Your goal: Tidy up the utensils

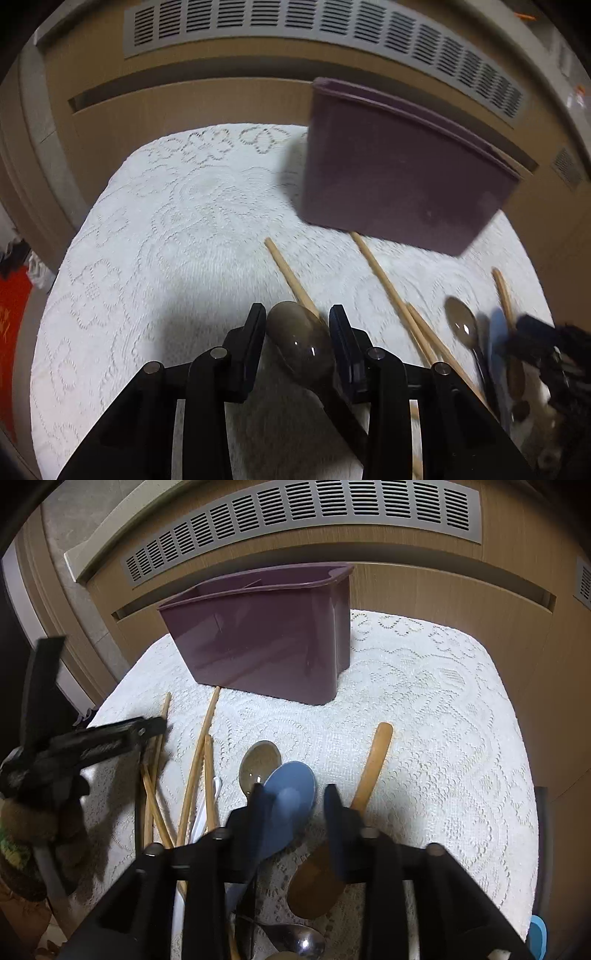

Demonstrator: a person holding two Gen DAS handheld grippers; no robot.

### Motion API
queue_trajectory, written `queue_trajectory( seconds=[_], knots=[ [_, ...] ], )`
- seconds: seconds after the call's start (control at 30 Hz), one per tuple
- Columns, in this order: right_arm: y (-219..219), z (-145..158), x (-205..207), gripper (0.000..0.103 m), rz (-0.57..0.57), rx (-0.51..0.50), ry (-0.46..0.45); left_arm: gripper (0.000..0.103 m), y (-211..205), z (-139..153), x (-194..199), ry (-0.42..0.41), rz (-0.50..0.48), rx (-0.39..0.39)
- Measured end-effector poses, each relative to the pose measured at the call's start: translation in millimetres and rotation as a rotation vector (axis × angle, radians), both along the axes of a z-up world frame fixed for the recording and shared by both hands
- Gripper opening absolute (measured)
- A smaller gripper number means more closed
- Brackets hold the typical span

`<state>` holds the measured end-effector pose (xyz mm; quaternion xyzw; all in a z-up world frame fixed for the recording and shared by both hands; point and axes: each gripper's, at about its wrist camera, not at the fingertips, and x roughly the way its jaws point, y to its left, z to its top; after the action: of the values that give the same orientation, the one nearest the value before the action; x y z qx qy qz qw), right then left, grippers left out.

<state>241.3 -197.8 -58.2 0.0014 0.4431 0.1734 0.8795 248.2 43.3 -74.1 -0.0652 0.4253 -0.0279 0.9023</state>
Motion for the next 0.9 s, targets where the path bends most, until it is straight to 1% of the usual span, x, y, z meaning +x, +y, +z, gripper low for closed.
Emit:
queue_trajectory(
  seconds=[0.03, 0.1, 0.23, 0.37, 0.43, 0.5, 0.57, 0.6, 0.63, 0.77, 0.9],
  knots=[
    [0.7, 1.1, -0.7, 0.039, -0.001, -0.003, -0.004, 0.036, 1.4, 3.3, -7.0, -0.010, -0.013, -0.010],
    [3.3, 1.8, -2.4, 0.041, -0.005, -0.008, -0.006, 0.036, 1.3, 10.8, -16.8, -0.031, -0.028, -0.014],
    [10.1, -1.7, -4.6, 0.043, -0.006, -0.016, 0.009, 0.035, 0.8, 31.3, -38.4, -0.094, -0.045, -0.005],
    [21.6, -9.1, -3.2, 0.044, -0.019, -0.053, 0.034, 0.035, -5.9, 44.3, -53.6, -0.156, -0.069, 0.029],
    [27.9, -12.3, 1.9, 0.044, -0.046, -0.100, 0.041, 0.035, -6.2, 45.8, -58.7, -0.166, -0.079, 0.024],
    [31.8, -15.5, 7.6, 0.044, -0.072, -0.138, 0.047, 0.035, -2.3, 46.1, -60.4, -0.163, -0.079, -0.002],
    [34.1, -18.9, 11.3, 0.043, -0.086, -0.157, 0.057, 0.035, 0.6, 46.0, -62.1, -0.162, -0.076, -0.011],
    [35.2, -18.7, 11.2, 0.038, -0.085, -0.160, 0.056, 0.035, 1.4, 46.4, -64.2, -0.165, -0.076, -0.015],
    [37.0, -17.1, 9.7, 0.035, -0.076, -0.162, 0.053, 0.035, 1.2, 47.0, -66.0, -0.168, -0.079, -0.016],
    [44.2, -6.1, -4.9, 0.034, -0.034, -0.179, 0.004, 0.034, -3.2, 54.0, -76.8, -0.196, -0.087, 0.004],
    [46.2, 11.7, -20.6, 0.034, -0.014, -0.160, -0.049, 0.032, -6.0, 64.7, -88.5, -0.221, -0.085, 0.019]
  ],
)
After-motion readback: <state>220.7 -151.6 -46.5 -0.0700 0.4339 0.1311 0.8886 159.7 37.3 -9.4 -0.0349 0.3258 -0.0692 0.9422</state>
